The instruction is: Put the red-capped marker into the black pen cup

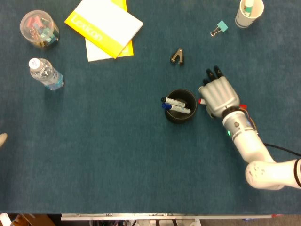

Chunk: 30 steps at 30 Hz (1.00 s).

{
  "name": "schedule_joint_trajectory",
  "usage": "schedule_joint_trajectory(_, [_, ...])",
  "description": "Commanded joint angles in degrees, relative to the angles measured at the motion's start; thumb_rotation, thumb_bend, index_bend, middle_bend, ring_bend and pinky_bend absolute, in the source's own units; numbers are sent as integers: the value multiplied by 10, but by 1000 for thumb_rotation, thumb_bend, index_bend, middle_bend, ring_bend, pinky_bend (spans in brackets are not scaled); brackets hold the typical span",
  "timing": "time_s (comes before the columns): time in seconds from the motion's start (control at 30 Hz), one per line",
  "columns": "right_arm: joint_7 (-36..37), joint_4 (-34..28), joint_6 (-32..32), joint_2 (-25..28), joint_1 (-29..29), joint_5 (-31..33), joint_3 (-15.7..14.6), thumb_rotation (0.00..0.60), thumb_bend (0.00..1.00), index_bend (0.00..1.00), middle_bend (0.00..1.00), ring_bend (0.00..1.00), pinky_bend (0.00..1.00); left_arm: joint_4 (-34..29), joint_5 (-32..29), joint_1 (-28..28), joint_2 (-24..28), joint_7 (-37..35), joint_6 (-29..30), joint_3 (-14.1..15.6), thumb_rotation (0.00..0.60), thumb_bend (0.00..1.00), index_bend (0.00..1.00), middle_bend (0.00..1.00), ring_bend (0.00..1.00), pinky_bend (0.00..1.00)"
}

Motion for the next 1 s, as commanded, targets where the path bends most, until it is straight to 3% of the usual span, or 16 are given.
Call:
schedule_joint_trajectory(0.03, [12,-16,9,9,-6,-20,-13,506,321,471,284,32,0,1,1,-1,0,-1,-1,0,600,149,185,178,174,144])
schedule_joint_trajectory(0.23, [38,-1,26,9,-18,-64,-28,512,323,471,284,32,0,3,2,-2,-1,-1,-3,0,600,150,186,178,174,144])
schedule_joint_trajectory(0.77, [53,36,25,-23,-23,-90,-32,522,323,471,293,32,0,2,-1,2,3,-1,-1,0,600,150,185,178,174,141])
schedule_joint_trajectory(1.0, [57,40,29,-26,-29,-104,-34,558,340,501,308,33,0,4,-2,2,1,-2,-4,1,600,150,186,178,174,141])
